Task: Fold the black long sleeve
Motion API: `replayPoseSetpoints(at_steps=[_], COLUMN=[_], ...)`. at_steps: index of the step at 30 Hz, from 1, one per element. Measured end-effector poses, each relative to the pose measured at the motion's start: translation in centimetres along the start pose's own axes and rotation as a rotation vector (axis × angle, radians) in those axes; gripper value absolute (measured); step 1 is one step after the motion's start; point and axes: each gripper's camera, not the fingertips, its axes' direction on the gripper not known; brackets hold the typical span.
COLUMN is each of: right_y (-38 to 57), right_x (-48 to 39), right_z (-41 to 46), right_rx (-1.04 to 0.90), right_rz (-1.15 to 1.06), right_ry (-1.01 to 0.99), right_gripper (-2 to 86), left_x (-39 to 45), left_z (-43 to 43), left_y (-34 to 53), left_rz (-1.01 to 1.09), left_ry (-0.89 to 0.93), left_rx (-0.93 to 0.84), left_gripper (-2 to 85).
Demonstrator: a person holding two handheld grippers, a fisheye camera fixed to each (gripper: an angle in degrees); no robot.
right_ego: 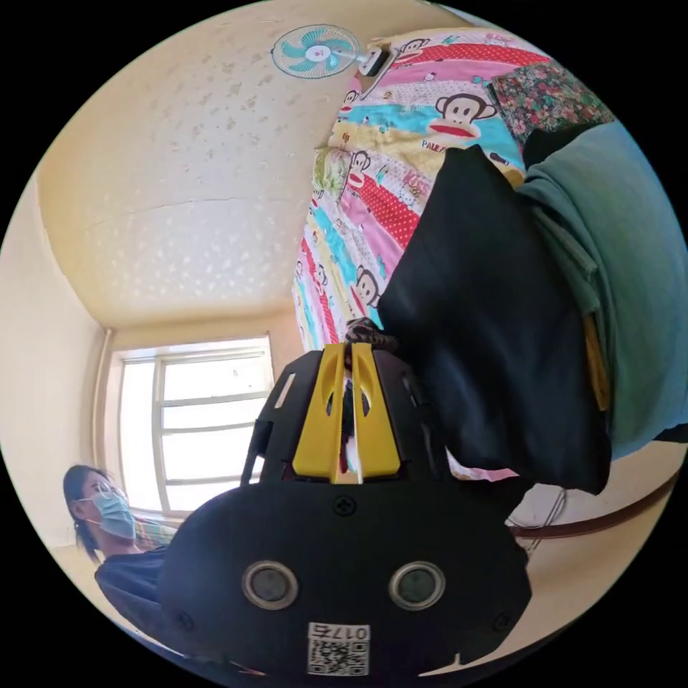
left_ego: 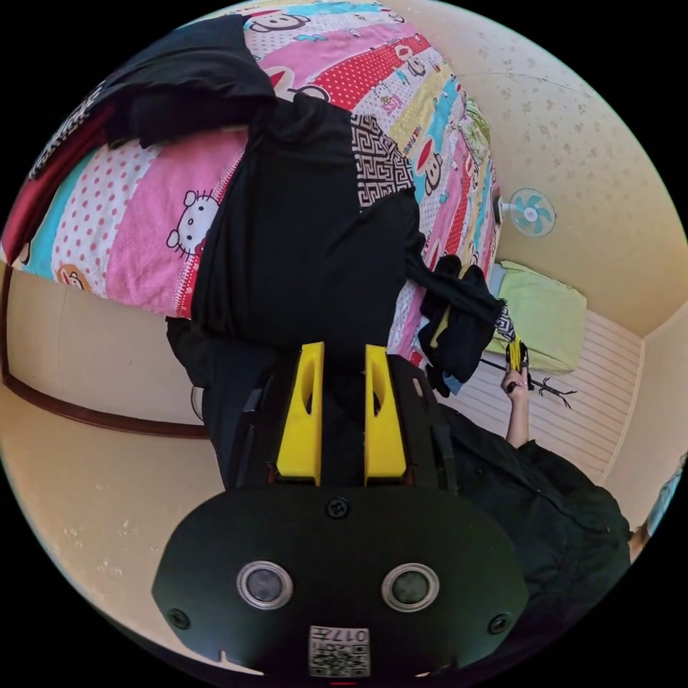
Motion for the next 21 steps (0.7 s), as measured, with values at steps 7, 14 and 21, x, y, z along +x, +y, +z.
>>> replayPoseSetpoints(at_steps=[7, 14, 21], right_y=[2.5, 3.9, 2.4], right_x=[-6.7, -7.7, -8.6], right_z=[12.1, 18.7, 17.4], right_rx=[-0.184, -0.24, -0.206], right_rz=[0.067, 0.177, 0.144], right_ry=[-0.314, -0.45, -0.413], right_gripper=[2.2, 2.4, 2.3], left_x=[1.5, 14.6, 21.0], left_z=[-2.8, 0.4, 6.8], left_y=[-3.1, -11.3, -17.7], left_rz=[0.163, 0.387, 0.225], left_ry=[0.404, 0.687, 0.896], left_rx=[0.026, -0.058, -0.23], left_gripper=[13.5, 18.8, 18.3])
